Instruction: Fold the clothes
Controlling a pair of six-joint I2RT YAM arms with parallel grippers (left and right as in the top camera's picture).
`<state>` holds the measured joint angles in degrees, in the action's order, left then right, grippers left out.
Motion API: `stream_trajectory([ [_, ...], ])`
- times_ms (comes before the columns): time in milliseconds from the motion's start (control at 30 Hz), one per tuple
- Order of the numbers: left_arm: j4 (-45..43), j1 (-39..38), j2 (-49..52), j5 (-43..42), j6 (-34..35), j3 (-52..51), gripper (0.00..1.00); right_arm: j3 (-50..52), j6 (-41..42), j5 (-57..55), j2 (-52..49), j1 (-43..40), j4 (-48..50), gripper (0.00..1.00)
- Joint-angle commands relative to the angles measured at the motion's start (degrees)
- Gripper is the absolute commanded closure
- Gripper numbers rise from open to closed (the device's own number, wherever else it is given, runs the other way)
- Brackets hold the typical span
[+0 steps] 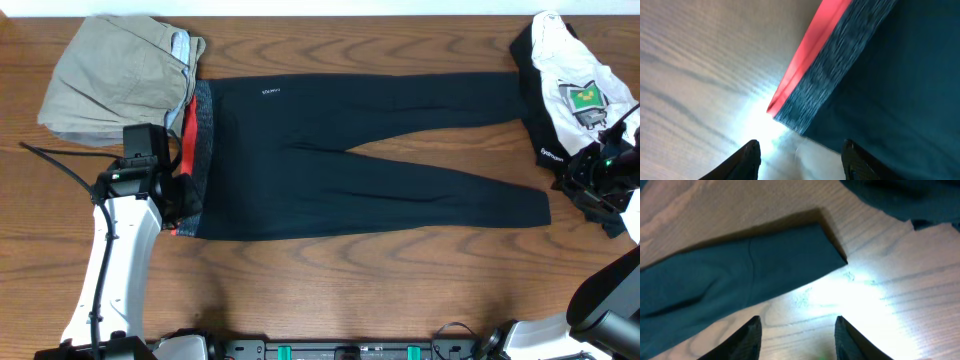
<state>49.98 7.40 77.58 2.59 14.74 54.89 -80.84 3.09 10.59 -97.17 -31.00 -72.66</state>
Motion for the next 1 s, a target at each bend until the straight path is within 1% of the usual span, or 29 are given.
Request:
stream_trajectory([
  [0, 2.1, 0.2, -0.1, 0.9, -0.7, 0.7, 0.46, 1.5, 2.5, -0.3, 0.0, 0.5, -0.1, 0.61],
  [33, 3.1, 0.2, -0.1, 0.9, 0.5, 0.6, 0.46, 2.2, 2.9, -0.5, 0.0, 0.7, 0.1, 0.64],
  [100, 5.8, 0.4, -0.1, 0.3, 7.5, 0.5, 0.46, 4.8, 7.1, -3.0, 0.2, 1.8, 0.9, 0.64],
  [233, 7.4, 0.3, -0.1, -4.0, 12.9, 0.1, 0.46, 11.3, 13.2, -6.6, 2.5, 4.5, 5.5, 0.63],
  [333, 6.3, 0.3, -0.1, -4.3, 16.5, -1.2, 0.46, 17.9, 16.8, -6.8, 5.7, 7.0, 10.6, 0.57],
  [367, 5.4, 0.3, -0.1, -4.3, 17.2, -1.9, 0.45, 19.5, 17.4, -6.8, 6.4, 7.5, 11.9, 0.54],
  [400, 4.2, 0.3, -0.1, -4.3, 18.1, -2.6, 0.37, 20.9, 18.3, -7.3, 7.0, 8.0, 13.0, 0.52],
  [433, 2.8, 0.3, -0.1, -4.3, 19.7, -3.5, 0.35, 22.2, 19.5, -7.9, 7.5, 8.4, 14.1, 0.49],
  [567, -2.3, 0.3, -0.1, -4.3, 29.5, -7.3, 0.35, 25.4, 21.0, -8.0, 7.7, 9.0, 16.6, 0.48],
  [633, -6.1, 0.3, -0.1, -4.1, 35.7, -10.1, 0.35, 26.2, 23.7, -8.5, 7.7, 8.9, 17.0, 0.5],
  [733, -13.2, 0.3, -0.1, -3.8, 43.2, -14.8, 0.35, 26.4, 28.1, -8.5, 7.7, 8.9, 18.0, 0.51],
  [867, -22.9, 0.3, -0.1, -1.9, 49.5, -20.7, 0.34, 26.4, 31.2, -8.7, 7.7, 9.0, 21.2, 0.56],
  [967, -25.7, 0.3, -0.1, -1.9, 52.3, -23.3, 0.35, 26.4, 31.2, -8.7, 7.7, 9.0, 22.1, 0.57],
])
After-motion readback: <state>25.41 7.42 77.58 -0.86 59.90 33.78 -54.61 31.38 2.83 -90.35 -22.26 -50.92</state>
